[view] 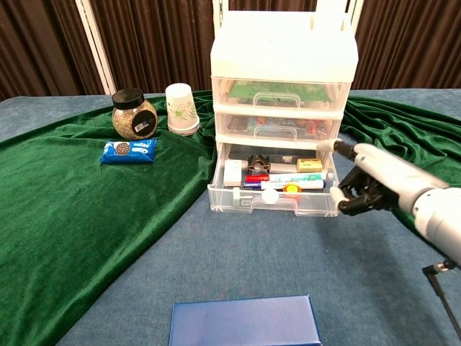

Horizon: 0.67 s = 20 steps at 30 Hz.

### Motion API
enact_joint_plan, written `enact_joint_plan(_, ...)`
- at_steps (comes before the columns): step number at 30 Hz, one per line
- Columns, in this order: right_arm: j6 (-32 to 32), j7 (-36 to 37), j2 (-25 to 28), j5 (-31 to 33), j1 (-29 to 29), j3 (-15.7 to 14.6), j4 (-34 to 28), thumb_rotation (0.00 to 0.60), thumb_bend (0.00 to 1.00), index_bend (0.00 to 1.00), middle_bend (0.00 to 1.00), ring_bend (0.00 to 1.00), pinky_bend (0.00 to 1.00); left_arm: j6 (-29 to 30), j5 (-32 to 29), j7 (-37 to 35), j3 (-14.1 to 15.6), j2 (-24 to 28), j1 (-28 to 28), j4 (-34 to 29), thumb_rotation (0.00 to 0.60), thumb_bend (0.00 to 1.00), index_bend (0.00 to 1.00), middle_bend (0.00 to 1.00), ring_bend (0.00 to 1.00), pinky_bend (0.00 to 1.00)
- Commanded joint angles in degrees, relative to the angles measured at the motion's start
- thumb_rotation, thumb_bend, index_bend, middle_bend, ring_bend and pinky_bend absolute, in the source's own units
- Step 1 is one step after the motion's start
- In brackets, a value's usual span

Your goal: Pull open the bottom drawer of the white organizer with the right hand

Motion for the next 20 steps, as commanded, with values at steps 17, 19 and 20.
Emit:
enact_joint_plan(17, 16.6, 8.7, 28.2, -18.7, -14.1, -8.8, -11.9, 0.600, 0.35, 0.10, 0.01, 0.02, 0.06, 0.3, -1.3, 6.6, 0.1, -2.9, 1.2, 2.0, 0.600, 0.13, 0.00, 0.00, 0.00, 0.00)
enact_joint_plan(19, 18.0, 10.6, 30.0, -19.8, -15.7, -9.8, -11.2, 0.600, 0.34, 0.09, 0.00, 0.00, 0.02, 0.7, -1.3, 7.5, 0.1, -3.5, 1.4, 2.2, 0.600, 0.13, 0.00, 0.00, 0.00, 0.00)
enact_joint_plan(20, 18.4, 11.5, 30.6, -20.2, -16.3, -10.1, -10.9, 0.600, 0.34, 0.09, 0.00, 0.00, 0.01, 0.8, -1.2, 7.9, 0.1, -3.7, 1.4, 2.3, 0.600, 0.13, 0.00, 0.00, 0.00, 0.00)
